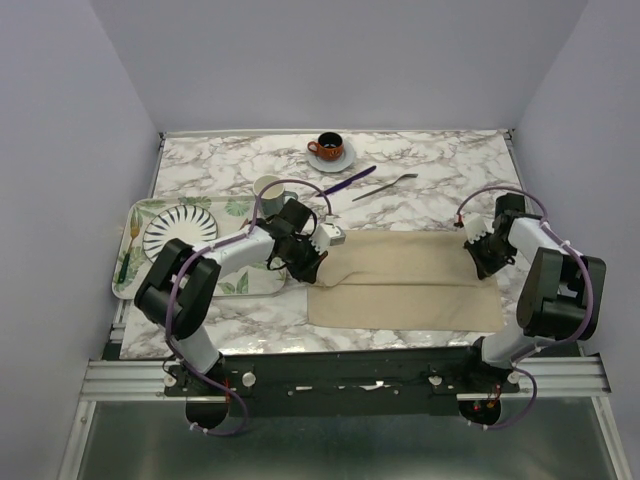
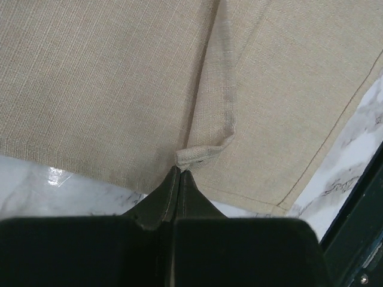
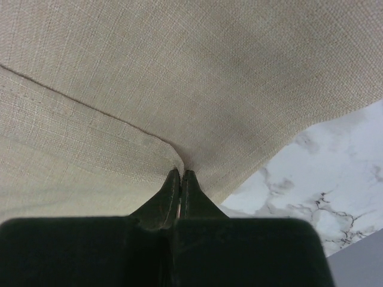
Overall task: Fold the napkin into a case and place the utensils inside
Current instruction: Fold and flatten the napkin at the center of the board.
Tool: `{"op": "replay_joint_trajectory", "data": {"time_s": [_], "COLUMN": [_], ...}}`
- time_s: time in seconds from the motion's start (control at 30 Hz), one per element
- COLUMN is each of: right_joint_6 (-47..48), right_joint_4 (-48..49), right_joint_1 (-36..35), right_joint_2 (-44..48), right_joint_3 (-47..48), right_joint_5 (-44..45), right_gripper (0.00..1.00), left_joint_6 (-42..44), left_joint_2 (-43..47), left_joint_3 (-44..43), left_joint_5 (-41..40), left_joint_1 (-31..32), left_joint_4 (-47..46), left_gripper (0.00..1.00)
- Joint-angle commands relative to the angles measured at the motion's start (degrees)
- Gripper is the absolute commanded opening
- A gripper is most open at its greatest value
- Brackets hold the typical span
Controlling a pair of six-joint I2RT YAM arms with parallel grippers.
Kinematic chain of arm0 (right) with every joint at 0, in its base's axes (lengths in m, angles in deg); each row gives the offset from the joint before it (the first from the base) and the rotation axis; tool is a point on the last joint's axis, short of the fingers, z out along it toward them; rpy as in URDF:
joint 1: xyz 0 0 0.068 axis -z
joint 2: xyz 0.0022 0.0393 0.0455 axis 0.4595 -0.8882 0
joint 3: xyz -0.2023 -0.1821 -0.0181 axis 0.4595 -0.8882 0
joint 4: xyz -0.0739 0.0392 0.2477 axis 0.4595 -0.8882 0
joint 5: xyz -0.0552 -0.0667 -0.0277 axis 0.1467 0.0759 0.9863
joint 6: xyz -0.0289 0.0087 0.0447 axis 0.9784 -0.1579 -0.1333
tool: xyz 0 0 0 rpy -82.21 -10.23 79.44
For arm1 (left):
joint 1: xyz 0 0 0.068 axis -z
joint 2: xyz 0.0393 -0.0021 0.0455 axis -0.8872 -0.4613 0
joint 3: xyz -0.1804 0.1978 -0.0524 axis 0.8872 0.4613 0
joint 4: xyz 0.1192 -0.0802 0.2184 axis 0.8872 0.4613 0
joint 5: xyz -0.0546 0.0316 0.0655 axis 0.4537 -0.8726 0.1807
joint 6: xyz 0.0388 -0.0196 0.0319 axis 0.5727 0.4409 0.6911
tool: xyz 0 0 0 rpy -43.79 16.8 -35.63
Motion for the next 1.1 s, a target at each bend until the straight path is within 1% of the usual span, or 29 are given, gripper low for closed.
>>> {"op": "replay_joint_trajectory", "data": {"time_s": [0.0,0.13,0.17,0.2,0.27,0.3,0.4,0.5,0.63,0.7,0.83,0.93,1.07], "right_joint_6": [-0.23,-0.49,-0.06,0.21,1.35,1.79,3.46,5.31,6.19,5.49,3.82,2.68,1.71], "right_joint_4": [3.87,0.99,0.36,-0.34,-2.54,-3.15,-5.18,-5.71,-2.56,-1.15,1.84,3.07,4.05], "right_joint_1": [0.37,0.37,0.46,0.54,0.81,0.89,0.90,0.98,1.07,1.07,1.07,1.07,1.07], "right_joint_2": [-1.65,-0.25,0.54,1.42,4.58,5.81,9.33,11.18,10.04,7.68,2.75,-0.58,-3.32], "right_joint_3": [-0.61,2.28,2.73,3.60,4.05,3.96,2.82,0.71,-2.45,-3.51,-3.60,-3.07,-1.84], "right_joint_5": [1.97,1.18,1.10,1.01,0.66,0.65,0.92,2.32,3.99,4.52,4.17,4.08,3.82], "right_gripper": [0.01,0.01,0.01,0.01,0.01,0.01,0.01,0.01,0.01,0.01,0.01,0.01,0.01], "left_joint_6": [-0.61,0.18,0.79,1.15,2.64,3.17,4.75,6.07,5.90,4.76,1.95,2.56,3.61], "left_joint_2": [-1.17,0.05,0.75,2.41,4.70,7.15,10.15,10.95,9.03,6.23,2.00,-1.61,-5.04], "left_joint_3": [0.02,-1.12,-2.08,-2.61,-3.32,-3.32,-2.79,-1.65,0.02,0.28,0.11,-1.12,-3.66], "left_joint_5": [-0.58,-0.06,0.72,3.34,4.59,5.21,6.18,7.50,7.50,7.41,5.48,2.23,-0.06], "left_joint_1": [0.14,-0.47,-0.91,-1.35,-1.70,-1.70,-1.44,-0.48,2.07,2.52,2.43,2.17,-0.11], "left_joint_4": [-3.48,-1.38,-0.50,0.38,2.93,3.55,6.19,8.39,7.78,6.81,3.30,2.77,3.20], "left_gripper": [0.00,0.00,0.00,0.00,0.00,0.00,0.00,0.00,0.00,0.00,0.00,0.00,0.00]}}
